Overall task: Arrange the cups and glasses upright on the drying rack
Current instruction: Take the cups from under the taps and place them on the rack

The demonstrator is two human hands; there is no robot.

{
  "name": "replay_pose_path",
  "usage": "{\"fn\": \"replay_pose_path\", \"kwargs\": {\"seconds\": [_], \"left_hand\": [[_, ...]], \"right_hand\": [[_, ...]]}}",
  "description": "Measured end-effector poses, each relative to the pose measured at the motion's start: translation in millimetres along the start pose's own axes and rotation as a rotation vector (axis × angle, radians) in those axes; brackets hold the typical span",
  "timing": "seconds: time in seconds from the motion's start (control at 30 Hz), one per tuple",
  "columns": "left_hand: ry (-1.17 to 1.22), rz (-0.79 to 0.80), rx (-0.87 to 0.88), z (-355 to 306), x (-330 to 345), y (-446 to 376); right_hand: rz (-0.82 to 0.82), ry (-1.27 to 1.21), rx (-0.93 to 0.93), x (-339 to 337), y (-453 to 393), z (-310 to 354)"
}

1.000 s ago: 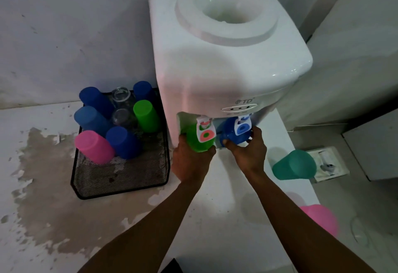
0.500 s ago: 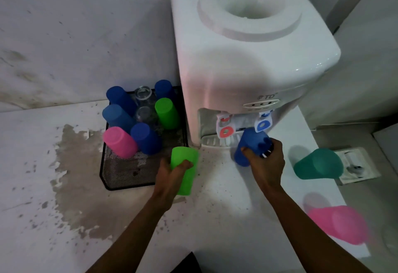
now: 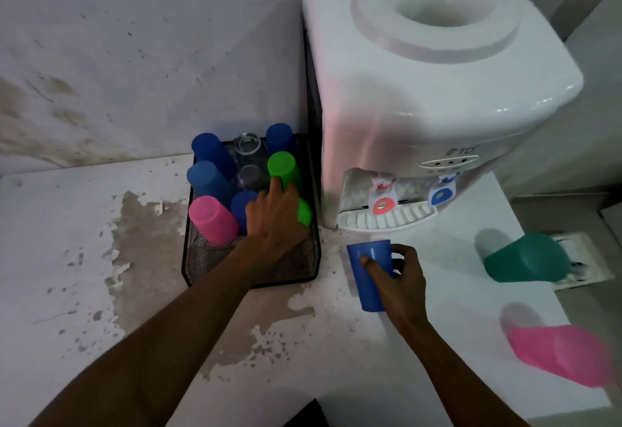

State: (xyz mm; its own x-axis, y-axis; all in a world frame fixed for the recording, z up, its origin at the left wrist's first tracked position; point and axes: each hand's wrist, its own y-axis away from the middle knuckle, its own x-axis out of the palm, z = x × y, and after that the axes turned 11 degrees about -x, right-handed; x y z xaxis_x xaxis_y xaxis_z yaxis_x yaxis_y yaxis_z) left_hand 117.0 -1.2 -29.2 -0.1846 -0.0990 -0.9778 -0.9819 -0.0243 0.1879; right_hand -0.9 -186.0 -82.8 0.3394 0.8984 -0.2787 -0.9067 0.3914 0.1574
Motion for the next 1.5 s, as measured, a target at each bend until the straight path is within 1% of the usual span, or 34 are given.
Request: {"fn": "replay_pose_path", "kwargs": {"seconds": [0.23, 0.33, 0.47, 0.53, 0.63, 0.7, 0.77, 0.8, 0.83, 0.9, 0.97, 1.03, 1.07, 1.13, 1.2, 1.3, 1.4, 1.5], "left_hand": [[-0.252, -0.016, 0.121, 1, 11, -27], [-0.315, -0.009, 0.131, 0, 14, -31], [-0.292, 0.033, 0.126, 0, 14, -37], [-0.282, 0.026, 0.132, 1, 12, -35], [-0.259, -0.056, 0.164, 4, 8, -26], [-0.142, -0.142, 0.192, 8, 3, -14], [0.065, -0.212, 0.287, 13, 0, 3], [0.149, -0.203, 0.369, 15, -1, 14], [0.193, -0.148, 0.459, 17, 0, 26], [0.2, 0.037, 0.583, 24, 8, 51], [0.203, 0.145, 0.618, 32, 22, 73], [0.249, 0.192, 0.558, 37, 36, 89], [0.289, 0.179, 0.51, 38, 41, 95], [0.383, 0.051, 0.44, 39, 47, 101], [0.442, -0.026, 0.389, 41, 49, 102], [0.462, -0.03, 0.26, 48, 49, 96], [0.5, -0.04, 0.06, 55, 46, 78], [0.499, -0.012, -0.077, 54, 44, 58]], "right_hand": [[0.058, 0.034, 0.022, -2, 13, 1], [0.091, 0.059, 0.039, -2, 16, 1], [0.106, 0.095, 0.055, 0, 18, 2], [0.108, 0.109, 0.062, 2, 18, 4], [0.11, 0.091, 0.076, 4, 17, 7], [0.11, 0.057, 0.101, 7, 16, 10], [0.119, -0.001, 0.185, 11, 14, 16], [0.127, -0.067, 0.254, 14, 13, 20], [0.138, -0.17, 0.343, 16, 10, 23], [0.171, -0.439, 0.545, 20, 6, 27], [0.171, -0.698, 0.729, 24, 3, 30], [0.133, -0.843, 0.858, 29, 3, 30], [0.142, -0.847, 0.895, 33, 4, 29], [0.216, -0.791, 0.934, 40, 8, 28], [0.293, -0.715, 0.943, 45, 11, 27], [0.362, -0.516, 0.904, 47, 12, 25], [0.326, -0.323, 0.813, 45, 13, 20], [0.282, -0.246, 0.738, 41, 17, 19]]}}
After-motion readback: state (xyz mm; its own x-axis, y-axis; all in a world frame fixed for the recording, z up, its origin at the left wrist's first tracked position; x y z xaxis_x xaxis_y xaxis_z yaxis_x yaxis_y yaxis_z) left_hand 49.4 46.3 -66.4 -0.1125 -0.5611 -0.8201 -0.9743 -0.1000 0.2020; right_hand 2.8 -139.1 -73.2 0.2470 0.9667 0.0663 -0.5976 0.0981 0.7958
